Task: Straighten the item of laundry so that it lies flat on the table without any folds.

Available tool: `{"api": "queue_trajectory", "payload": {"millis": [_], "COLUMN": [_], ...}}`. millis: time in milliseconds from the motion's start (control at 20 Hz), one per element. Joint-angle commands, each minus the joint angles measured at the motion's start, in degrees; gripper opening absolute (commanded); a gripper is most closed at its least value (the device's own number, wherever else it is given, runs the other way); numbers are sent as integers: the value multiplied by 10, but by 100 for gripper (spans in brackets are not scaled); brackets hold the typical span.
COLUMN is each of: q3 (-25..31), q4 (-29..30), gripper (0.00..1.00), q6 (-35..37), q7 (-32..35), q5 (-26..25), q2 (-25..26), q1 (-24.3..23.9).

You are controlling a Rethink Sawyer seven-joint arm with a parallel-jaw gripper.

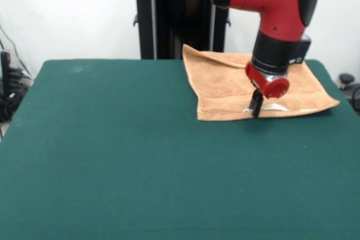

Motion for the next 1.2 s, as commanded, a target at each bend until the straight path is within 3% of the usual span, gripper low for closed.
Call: {"api": "queue_trajectory", "payload": {"millis": [50,150,350,750,1000,1200], "q3": [28,27,36,50,51,56], "q4": [-27,-31,-65,-150,-186,-216], "gripper": [0,0,0,0,0,0], "q6": [69,68,-14,-45,-36,20], "q7": [-50,-49,-41,-50,-44,-59], "q5": [-32,-36,-48,-73,-75,-82], "q2": [16,17,45,66,82,92], "q1": [-15,-16,-32,-62,-63,-69]}}
